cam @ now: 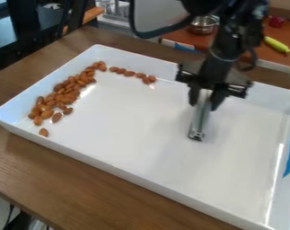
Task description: Sweep into pile
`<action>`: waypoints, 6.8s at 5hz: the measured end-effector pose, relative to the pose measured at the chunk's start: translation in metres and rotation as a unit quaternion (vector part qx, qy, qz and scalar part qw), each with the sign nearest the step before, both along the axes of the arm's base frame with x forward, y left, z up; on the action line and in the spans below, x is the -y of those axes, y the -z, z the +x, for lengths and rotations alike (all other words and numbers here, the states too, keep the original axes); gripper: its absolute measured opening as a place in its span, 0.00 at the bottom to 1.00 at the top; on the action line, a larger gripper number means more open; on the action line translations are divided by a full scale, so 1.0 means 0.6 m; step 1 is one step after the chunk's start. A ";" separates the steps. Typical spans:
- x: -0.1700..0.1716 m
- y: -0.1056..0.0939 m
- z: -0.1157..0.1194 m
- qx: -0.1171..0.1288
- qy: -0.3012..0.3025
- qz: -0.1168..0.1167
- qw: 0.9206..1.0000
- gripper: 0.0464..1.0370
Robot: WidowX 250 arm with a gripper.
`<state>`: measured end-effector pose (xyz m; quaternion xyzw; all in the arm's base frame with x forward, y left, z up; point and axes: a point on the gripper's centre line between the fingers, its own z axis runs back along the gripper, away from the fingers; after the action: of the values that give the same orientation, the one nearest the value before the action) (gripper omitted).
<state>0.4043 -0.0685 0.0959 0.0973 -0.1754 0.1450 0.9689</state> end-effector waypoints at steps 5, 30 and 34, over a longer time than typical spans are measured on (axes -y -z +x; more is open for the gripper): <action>-0.206 0.027 0.036 -0.116 -0.023 -0.039 0.992 0.34; -0.290 0.030 -0.082 -0.159 -0.141 -0.119 0.970 0.34; 0.012 -0.064 -0.011 -0.113 -0.057 -0.090 0.988 0.34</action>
<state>0.3975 -0.0760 0.1343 0.0349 -0.0453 0.2038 0.9773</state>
